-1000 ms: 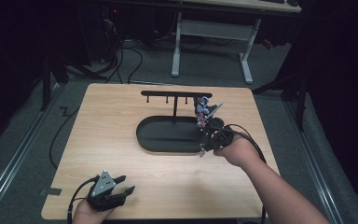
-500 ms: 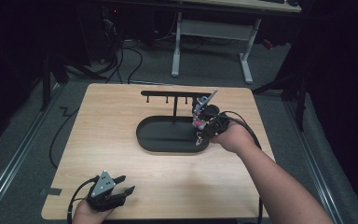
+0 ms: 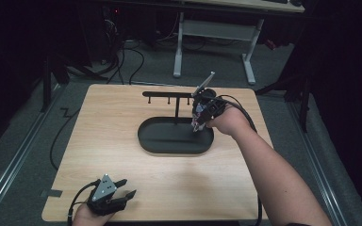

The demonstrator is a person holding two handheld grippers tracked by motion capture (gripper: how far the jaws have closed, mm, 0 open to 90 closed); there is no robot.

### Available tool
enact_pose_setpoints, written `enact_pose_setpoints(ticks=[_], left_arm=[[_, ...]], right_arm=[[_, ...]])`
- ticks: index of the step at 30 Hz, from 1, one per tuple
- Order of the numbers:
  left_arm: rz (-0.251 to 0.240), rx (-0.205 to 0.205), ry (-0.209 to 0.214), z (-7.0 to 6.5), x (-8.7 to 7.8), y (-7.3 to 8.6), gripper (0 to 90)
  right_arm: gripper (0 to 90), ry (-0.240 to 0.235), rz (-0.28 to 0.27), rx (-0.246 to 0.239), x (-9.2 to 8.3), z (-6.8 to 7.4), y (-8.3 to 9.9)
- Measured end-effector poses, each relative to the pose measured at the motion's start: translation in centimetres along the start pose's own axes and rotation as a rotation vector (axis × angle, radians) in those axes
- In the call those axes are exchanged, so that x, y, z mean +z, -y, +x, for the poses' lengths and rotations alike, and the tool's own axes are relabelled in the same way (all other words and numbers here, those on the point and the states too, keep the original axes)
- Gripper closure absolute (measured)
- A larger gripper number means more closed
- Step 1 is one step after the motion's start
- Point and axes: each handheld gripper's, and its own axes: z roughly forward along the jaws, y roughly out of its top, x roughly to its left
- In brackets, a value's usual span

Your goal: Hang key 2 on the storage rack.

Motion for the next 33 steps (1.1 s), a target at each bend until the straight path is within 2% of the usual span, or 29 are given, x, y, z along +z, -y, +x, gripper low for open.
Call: enact_pose_setpoints(ticks=[4,6,7,8,11,12,17,23,24,26,29,30,31,33], left_arm=[[0.001,0.003,0.003,-0.1,0.1,0.0,46.6],[-0.003,0.003,0.005,-0.1,0.1,-0.1,46.6],[-0.004,0.004,0.007,-0.1,0.1,-0.2,46.6],[-0.003,0.008,0.007,-0.2,0.1,-0.2,46.6],[0.000,0.013,0.010,-0.2,0.1,-0.1,46.6],[0.002,0.013,0.011,-0.2,0.0,-0.1,46.6],[-0.003,0.008,0.010,-0.1,-0.2,-0.1,46.6],[-0.008,0.002,0.010,0.0,-0.2,-0.1,46.6],[-0.008,0.002,0.010,0.0,-0.2,-0.1,46.6],[-0.014,-0.001,0.009,0.0,-0.2,-0.1,46.6],[-0.015,-0.001,0.010,0.0,-0.2,-0.1,46.6],[-0.014,0.000,0.011,0.0,-0.3,-0.1,46.6],[-0.013,0.001,0.013,0.0,-0.3,-0.1,46.6],[-0.013,0.002,0.013,0.0,-0.2,-0.1,46.6]], right_arm=[[88.9,-0.012,0.004,0.011,-0.1,-0.2,-0.7],[88.9,-0.015,0.011,-0.001,-0.3,-0.2,-1.1],[88.9,-0.018,0.018,0.018,-0.5,-0.1,-1.2],[88.9,-0.025,0.015,0.004,-0.6,-0.2,-1.5],[88.9,-0.021,0.023,0.011,-1.0,0.0,-2.1],[88.9,-0.018,0.015,-0.005,-1.1,-0.1,-2.4],[88.8,-0.010,0.005,0.010,-1.7,-0.2,-3.6],[88.9,-0.011,-0.011,0.003,-1.6,-0.4,-4.9],[88.8,-0.011,-0.012,0.016,-1.6,-0.3,-5.1],[88.8,-0.011,-0.022,0.001,-1.5,-0.6,-5.4],[88.8,-0.009,-0.010,0.027,-1.3,-0.8,-5.8],[88.8,-0.002,-0.010,0.009,-1.2,-0.9,-5.9],[88.8,-0.002,-0.012,0.030,-1.1,-1.0,-5.9],[88.8,-0.002,-0.012,0.035,-1.0,-1.2,-6.0]])
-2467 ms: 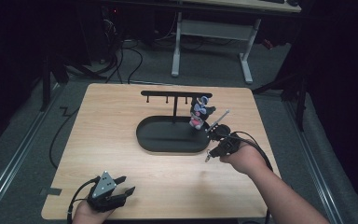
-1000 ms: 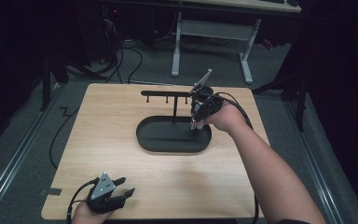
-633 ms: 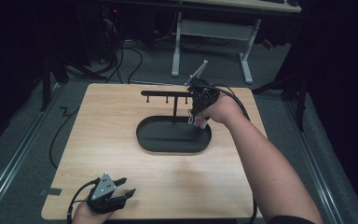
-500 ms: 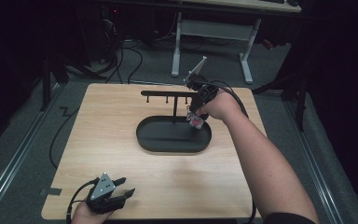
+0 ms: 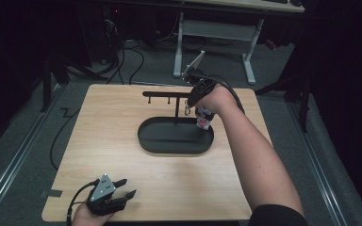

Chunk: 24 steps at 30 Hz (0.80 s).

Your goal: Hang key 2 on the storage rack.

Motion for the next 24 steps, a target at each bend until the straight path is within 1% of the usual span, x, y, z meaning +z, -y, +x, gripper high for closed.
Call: enact_pose_setpoints(ticks=[1,2,4,5,7,9,12,13,15,16,17,21,24], left_arm=[[0.002,0.000,0.003,0.0,0.0,0.0,46.6],[0.004,0.000,0.006,0.0,0.0,0.0,46.6],[0.005,0.005,0.008,-0.2,0.1,0.0,46.6],[0.007,0.007,0.011,-0.2,0.2,0.0,46.6],[0.008,0.010,0.010,-0.3,0.2,0.0,46.6],[0.009,0.011,0.012,-0.3,0.3,0.0,46.6],[0.010,0.010,0.013,-0.3,0.2,0.0,46.6],[0.010,0.011,0.012,-0.3,0.2,0.0,46.6],[0.009,0.009,0.013,-0.3,0.2,0.0,46.6],[0.008,0.009,0.013,-0.3,0.2,0.0,46.6],[0.008,0.010,0.013,-0.3,0.2,0.0,46.6],[0.010,0.012,0.012,-0.3,0.3,0.0,46.6],[0.013,0.015,0.015,-0.3,0.4,0.0,46.6]], right_arm=[[88.8,0.001,-0.004,-0.002,0.1,-0.2,-0.1],[88.8,-0.003,-0.001,0.017,0.1,-0.2,-0.1],[88.7,-0.005,-0.009,0.016,0.2,-0.5,-0.2],[88.7,-0.001,-0.011,0.032,0.1,-0.6,-0.3],[88.7,0.002,-0.013,0.037,0.2,-0.7,-0.4],[88.6,0.013,-0.014,0.031,0.3,-0.9,-0.5],[88.2,0.037,-0.020,0.043,0.6,-1.0,-0.6],[87.8,0.040,-0.025,0.050,0.6,-1.0,-0.6],[83.5,0.043,-0.040,0.055,0.6,-1.1,-0.6],[83.0,0.042,-0.045,0.072,0.5,-0.9,-0.6],[83.5,0.044,-0.049,0.056,0.5,-1.0,-0.5],[83.4,0.046,-0.053,0.047,0.2,-0.7,-0.1],[82.7,0.034,-0.065,0.058,-0.1,-0.4,0.5]])
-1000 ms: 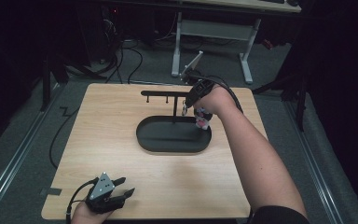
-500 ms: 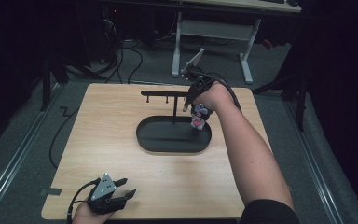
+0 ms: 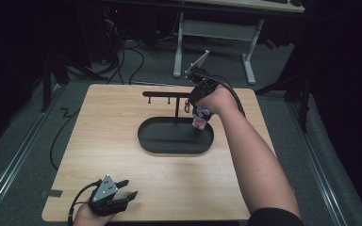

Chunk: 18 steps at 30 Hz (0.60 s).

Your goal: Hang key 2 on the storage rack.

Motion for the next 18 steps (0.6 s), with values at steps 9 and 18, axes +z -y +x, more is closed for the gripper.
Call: enact_pose_setpoints(ticks=[9,18], left_arm=[[0.006,0.007,0.005,-0.2,0.2,0.0,46.5],[0.019,0.007,0.008,-0.2,0.5,0.0,46.3]], right_arm=[[73.8,-0.039,-0.015,0.008,0.4,0.6,2.4],[62.3,-0.064,-0.070,0.000,2.7,1.5,5.7]])
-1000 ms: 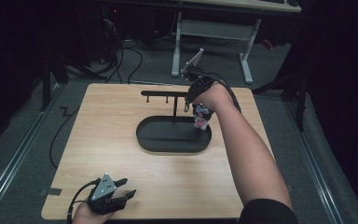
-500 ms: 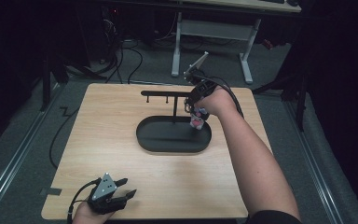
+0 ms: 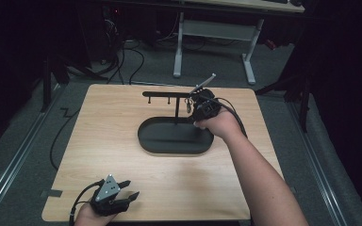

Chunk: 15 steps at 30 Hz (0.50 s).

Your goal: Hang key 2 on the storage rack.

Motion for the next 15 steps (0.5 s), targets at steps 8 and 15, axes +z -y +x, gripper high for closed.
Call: enact_pose_setpoints(ticks=[8,15], left_arm=[[-0.002,-0.008,0.011,0.1,0.0,0.1,45.4],[-0.008,-0.015,0.024,0.2,0.0,0.1,44.5]], right_arm=[[59.0,-0.007,-0.066,0.007,1.7,0.5,2.8],[51.7,-0.023,-0.118,0.013,2.8,1.0,5.1]])
